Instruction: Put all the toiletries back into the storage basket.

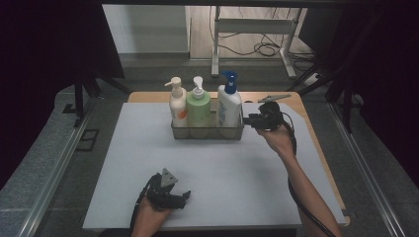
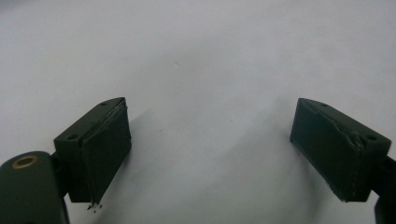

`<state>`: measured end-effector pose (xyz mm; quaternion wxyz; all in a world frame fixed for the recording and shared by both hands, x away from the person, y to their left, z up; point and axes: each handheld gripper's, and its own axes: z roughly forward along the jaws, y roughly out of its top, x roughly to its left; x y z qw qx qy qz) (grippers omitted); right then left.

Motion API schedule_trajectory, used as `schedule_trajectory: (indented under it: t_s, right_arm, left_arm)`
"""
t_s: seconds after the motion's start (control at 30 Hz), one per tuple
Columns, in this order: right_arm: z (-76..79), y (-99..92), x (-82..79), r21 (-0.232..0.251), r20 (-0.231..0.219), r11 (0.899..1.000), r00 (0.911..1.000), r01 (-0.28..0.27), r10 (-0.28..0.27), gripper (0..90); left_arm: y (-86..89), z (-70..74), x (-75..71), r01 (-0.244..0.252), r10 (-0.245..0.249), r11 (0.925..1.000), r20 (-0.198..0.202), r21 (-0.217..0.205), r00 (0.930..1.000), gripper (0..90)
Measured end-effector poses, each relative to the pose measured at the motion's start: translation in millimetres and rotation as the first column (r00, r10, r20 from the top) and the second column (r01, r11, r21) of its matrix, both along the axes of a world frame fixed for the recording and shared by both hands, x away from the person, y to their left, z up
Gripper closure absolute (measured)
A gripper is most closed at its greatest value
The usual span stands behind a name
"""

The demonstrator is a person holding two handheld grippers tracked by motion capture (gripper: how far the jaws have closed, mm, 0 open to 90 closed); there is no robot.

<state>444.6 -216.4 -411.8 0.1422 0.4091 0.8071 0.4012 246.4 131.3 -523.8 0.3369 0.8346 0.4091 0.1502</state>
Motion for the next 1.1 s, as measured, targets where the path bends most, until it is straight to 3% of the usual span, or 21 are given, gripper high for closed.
schedule_trajectory:
  t_s: [0.2, 0.4, 0.63, 1.1]
  right_arm:
    - [-2.9, 6.5, 7.9, -0.049, 0.023, 0.998, 0.9991, 0.038, -0.037, 89.2]
    - [-12.0, 14.3, 19.2, -0.04, 0.006, 0.997, 0.9976, 0.069, -0.069, 89.5]
    - [-22.1, 21.0, 31.5, -0.062, -0.013, 0.994, 0.9953, 0.095, -0.096, 89.4]
    - [-31.4, 29.2, 39.3, -0.061, -0.027, 0.996, 0.9978, 0.06, -0.061, 89.3]
  left_arm:
    - [0.1, 0.0, 0.1, 0.001, -0.001, 1.0, 0.001, 0.001, 1.0, 11.7]
    - [-0.2, -0.2, 0.0, -0.003, 0.003, 1.0, 0.001, -0.003, 1.0, 11.7]
    - [0.2, 0.1, 0.0, 0.001, -0.001, 1.0, -0.001, 0.002, 1.0, 11.7]
    - [-0.4, -0.2, -0.1, -0.004, 0.004, 1.0, 0.0, -0.005, 1.0, 11.7]
